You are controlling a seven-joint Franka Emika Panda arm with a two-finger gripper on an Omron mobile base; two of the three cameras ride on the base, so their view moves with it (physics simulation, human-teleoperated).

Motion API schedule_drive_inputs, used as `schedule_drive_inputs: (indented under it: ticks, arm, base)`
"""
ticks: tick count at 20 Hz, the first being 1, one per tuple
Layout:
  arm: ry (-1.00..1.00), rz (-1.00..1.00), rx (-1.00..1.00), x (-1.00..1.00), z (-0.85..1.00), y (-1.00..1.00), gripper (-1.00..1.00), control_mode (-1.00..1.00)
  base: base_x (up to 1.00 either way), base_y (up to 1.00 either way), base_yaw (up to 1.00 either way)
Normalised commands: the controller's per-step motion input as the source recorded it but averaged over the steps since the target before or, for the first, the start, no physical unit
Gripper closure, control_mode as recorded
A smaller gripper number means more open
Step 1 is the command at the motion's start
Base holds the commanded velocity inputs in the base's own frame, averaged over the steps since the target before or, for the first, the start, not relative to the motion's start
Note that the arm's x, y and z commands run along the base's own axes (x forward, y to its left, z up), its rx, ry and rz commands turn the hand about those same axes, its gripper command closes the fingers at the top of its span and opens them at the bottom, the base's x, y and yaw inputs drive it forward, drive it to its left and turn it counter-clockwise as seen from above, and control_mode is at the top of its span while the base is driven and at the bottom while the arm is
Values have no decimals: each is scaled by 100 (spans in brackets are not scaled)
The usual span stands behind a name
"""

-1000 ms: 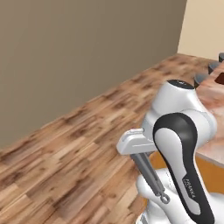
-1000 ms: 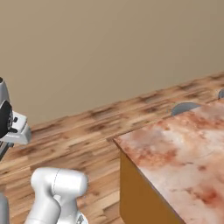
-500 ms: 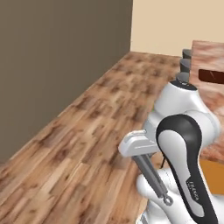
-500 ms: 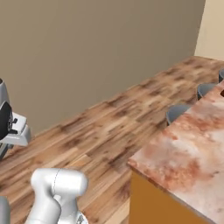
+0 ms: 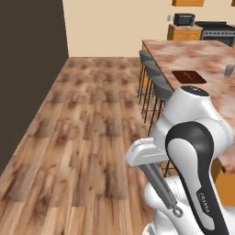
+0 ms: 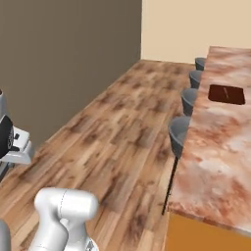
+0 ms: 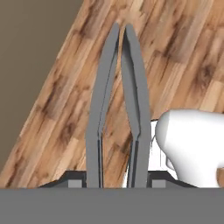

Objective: Take the tongs from the drawer on the left and place them on the dining counter next to the tray containing the hot dog.

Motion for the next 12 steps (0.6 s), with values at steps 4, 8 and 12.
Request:
schedule_drive_inputs:
  ticks: [4,8,12]
  arm:
    - [0,0,0,0,0,0,100,100]
    - [0,0,0,0,0,0,100,100]
    - [0,0,0,0,0,0,100,100]
  base:
    - [100,96,-62]
    - [100,92,-58]
    - [100,83,-61]
